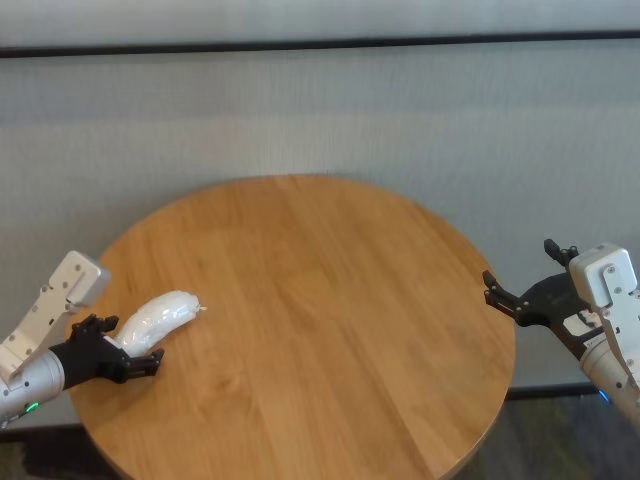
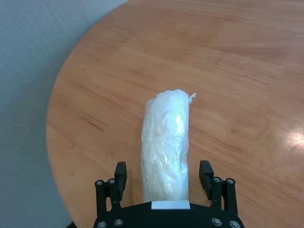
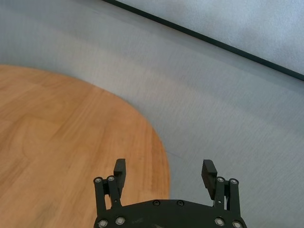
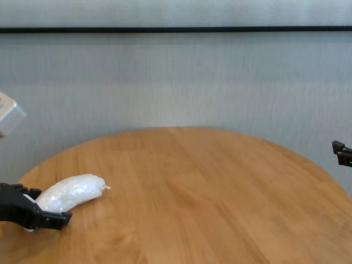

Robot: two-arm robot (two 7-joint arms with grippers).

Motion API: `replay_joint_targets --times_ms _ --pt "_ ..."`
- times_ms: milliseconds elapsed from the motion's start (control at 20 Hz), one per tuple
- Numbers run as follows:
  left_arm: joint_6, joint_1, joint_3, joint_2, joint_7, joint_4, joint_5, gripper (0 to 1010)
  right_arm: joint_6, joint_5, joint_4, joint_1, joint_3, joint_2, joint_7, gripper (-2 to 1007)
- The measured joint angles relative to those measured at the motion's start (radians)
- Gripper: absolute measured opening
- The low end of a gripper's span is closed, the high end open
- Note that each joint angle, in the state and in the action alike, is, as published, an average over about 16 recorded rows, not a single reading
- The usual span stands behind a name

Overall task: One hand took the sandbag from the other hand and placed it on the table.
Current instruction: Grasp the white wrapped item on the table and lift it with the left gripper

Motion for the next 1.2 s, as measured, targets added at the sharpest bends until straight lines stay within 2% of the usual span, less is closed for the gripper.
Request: replay_joint_targets --times_ms 250,900,1200 --pt "-0.003 0.001 -0.001 0.000 0.002 -0.001 -0.002 887 0.000 0.000 0.000 0.000 0.000 0.000 0.000 1006" --pt "-0.007 0.003 -0.002 0.001 0.004 -0.003 -0.004 541 0.000 0.000 0.000 0.000 0.000 0.000 0.000 1006" --pt "-0.008 0.003 -0.002 0.001 0.004 -0.003 -0.004 457 0.000 0.000 0.000 0.000 0.000 0.000 0.000 1006"
